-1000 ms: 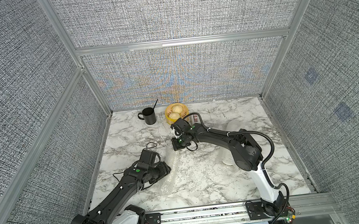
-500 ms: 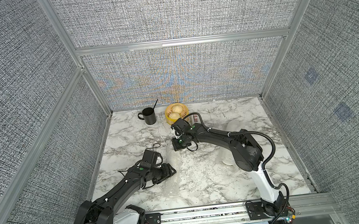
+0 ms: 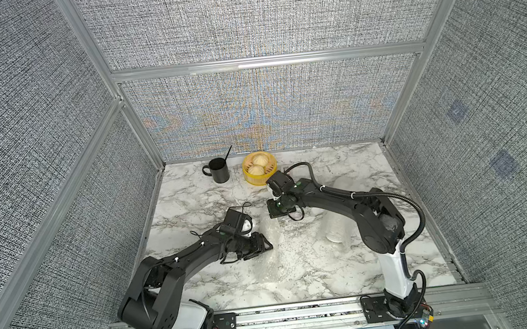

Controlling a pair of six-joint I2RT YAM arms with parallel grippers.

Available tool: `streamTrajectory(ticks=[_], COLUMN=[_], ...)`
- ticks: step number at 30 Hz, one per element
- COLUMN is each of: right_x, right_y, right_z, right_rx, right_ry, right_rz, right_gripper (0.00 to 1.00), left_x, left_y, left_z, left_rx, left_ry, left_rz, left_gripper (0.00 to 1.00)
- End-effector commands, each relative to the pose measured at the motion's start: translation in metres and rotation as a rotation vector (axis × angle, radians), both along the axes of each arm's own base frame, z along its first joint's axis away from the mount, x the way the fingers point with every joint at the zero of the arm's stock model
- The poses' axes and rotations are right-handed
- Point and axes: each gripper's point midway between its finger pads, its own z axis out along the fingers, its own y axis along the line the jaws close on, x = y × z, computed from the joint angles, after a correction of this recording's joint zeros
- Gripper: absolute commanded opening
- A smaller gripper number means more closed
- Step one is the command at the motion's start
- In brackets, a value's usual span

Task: Wrap vases in bubble wrap
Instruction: Move the vase to the center of the board.

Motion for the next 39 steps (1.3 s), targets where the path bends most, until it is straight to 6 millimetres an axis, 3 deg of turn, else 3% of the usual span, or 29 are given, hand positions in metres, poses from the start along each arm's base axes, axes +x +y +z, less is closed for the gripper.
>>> streamTrajectory(ticks=[1, 5, 11, 19, 29, 32, 39], right_x=[-0.003, -0.005, -0.004, -0.004, -0.003, -0.004, -0.005], right_y=[-0.016, -0.023, -0.016, -0.012, -0.008, -0.006, -0.002], right_z=[-0.003, -0.007, -0.008, -0.01, -0.011, -0.012, -0.011], right_rx=[-0.055, -0.076, -0.065, -0.068, -0.07, -0.07, -0.061], right_ry=[0.012, 0.019, 0.021, 0.021, 0.019, 0.018, 0.014], right_rz=[-0.044, -0.066, -0.065, -0.063, -0.061, -0.059, -0.061], right_gripper=[0.0, 0.0, 0.0, 0.0, 0.0, 0.0, 0.0], left_x=[0.0, -0.006, -0.024, -0.05, -0.086, -0.078, -0.023], left_y=[0.009, 0.019, 0.019, 0.033, 0.056, 0.058, 0.04], left_z=[-0.015, -0.011, 0.001, 0.003, -0.017, -0.004, 0.054], left_rx=[0.106, 0.141, 0.109, 0.136, 0.19, 0.214, 0.156], left_ry=[-0.001, -0.012, -0.014, 0.012, 0.091, 0.041, -0.224], left_rz=[0.004, 0.011, 0.016, 0.061, 0.07, 0.068, 0.099], left_gripper=[0.59, 0.63, 0.74, 0.74, 0.74, 0.74, 0.79])
